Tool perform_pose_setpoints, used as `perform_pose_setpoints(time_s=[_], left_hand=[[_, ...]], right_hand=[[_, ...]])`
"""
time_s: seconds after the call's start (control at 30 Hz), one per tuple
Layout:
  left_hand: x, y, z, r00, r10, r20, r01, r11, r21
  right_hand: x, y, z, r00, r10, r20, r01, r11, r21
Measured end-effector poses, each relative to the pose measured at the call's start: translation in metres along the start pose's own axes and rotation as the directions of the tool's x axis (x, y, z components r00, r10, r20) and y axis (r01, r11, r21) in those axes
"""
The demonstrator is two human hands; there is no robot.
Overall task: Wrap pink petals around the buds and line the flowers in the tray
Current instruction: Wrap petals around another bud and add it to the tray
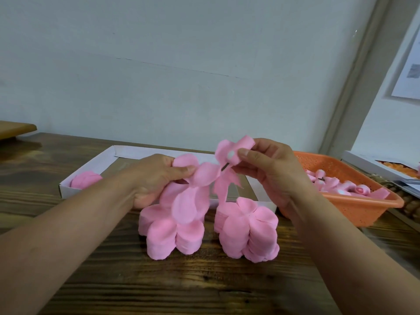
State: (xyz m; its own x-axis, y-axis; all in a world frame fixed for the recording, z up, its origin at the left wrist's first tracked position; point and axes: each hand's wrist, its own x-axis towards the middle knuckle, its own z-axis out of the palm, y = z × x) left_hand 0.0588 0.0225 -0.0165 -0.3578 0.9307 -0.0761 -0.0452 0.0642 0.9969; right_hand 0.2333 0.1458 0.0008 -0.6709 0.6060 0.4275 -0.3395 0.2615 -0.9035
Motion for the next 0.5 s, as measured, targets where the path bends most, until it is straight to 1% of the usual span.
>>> perform_pose_setpoints(time_s=[0.07, 0.13, 0.17, 0.2, 0.23, 0.27, 0.3, 0.33, 0.37, 0.4, 0.43, 0.47, 0.5], left_hand=[[-0.001, 0.002, -0.012, 0.998, -0.06, 0.011, 0.06, 0.998, -0.015], [0.001, 0.001, -0.02, 0.994, -0.111, -0.007, 0.111, 0.994, 0.01], [0.003, -0.002, -0.022, 0.991, -0.127, -0.035, 0.129, 0.989, 0.071], [0.006, -0.006, -0.022, 0.988, -0.13, -0.086, 0.145, 0.969, 0.199], [0.008, -0.01, -0.023, 0.983, -0.112, -0.146, 0.161, 0.907, 0.388], [0.011, -0.013, -0.023, 0.979, -0.071, -0.191, 0.172, 0.794, 0.584], [0.014, -0.015, -0.022, 0.978, -0.02, -0.208, 0.168, 0.668, 0.725], [0.015, -0.016, -0.022, 0.977, 0.023, -0.212, 0.159, 0.582, 0.798], [0.016, -0.017, -0.021, 0.975, 0.053, -0.215, 0.149, 0.558, 0.816], [0.015, -0.016, -0.02, 0.975, 0.065, -0.213, 0.135, 0.59, 0.796], [0.014, -0.016, -0.02, 0.978, 0.062, -0.199, 0.103, 0.686, 0.72], [0.012, -0.015, -0.018, 0.986, 0.037, -0.165, 0.067, 0.807, 0.587], [0.008, -0.012, -0.014, 0.996, -0.006, -0.094, 0.044, 0.91, 0.413]], right_hand=[[0.0, -0.003, -0.003, 1.0, -0.018, -0.01, 0.019, 0.999, 0.049], [0.001, -0.006, -0.004, 0.999, -0.036, -0.034, 0.039, 0.996, 0.074], [0.0, -0.007, -0.004, 0.998, -0.043, -0.042, 0.046, 0.996, 0.075], [0.0, -0.007, -0.004, 0.998, -0.05, -0.045, 0.053, 0.996, 0.068], [0.0, -0.008, -0.003, 0.998, -0.051, -0.046, 0.054, 0.997, 0.062], [0.0, -0.007, -0.002, 0.997, -0.054, -0.049, 0.056, 0.997, 0.053], [0.0, -0.007, -0.002, 0.997, -0.056, -0.053, 0.058, 0.997, 0.048], [0.0, -0.006, -0.002, 0.996, -0.062, -0.058, 0.065, 0.997, 0.044], [0.0, -0.006, -0.002, 0.996, -0.067, -0.061, 0.069, 0.997, 0.044], [0.0, -0.006, -0.003, 0.995, -0.071, -0.066, 0.074, 0.996, 0.042], [-0.001, -0.006, -0.003, 0.995, -0.071, -0.066, 0.074, 0.996, 0.049], [-0.001, -0.005, -0.004, 0.995, -0.073, -0.066, 0.077, 0.996, 0.054], [-0.002, -0.006, -0.005, 0.995, -0.073, -0.067, 0.077, 0.995, 0.06]])
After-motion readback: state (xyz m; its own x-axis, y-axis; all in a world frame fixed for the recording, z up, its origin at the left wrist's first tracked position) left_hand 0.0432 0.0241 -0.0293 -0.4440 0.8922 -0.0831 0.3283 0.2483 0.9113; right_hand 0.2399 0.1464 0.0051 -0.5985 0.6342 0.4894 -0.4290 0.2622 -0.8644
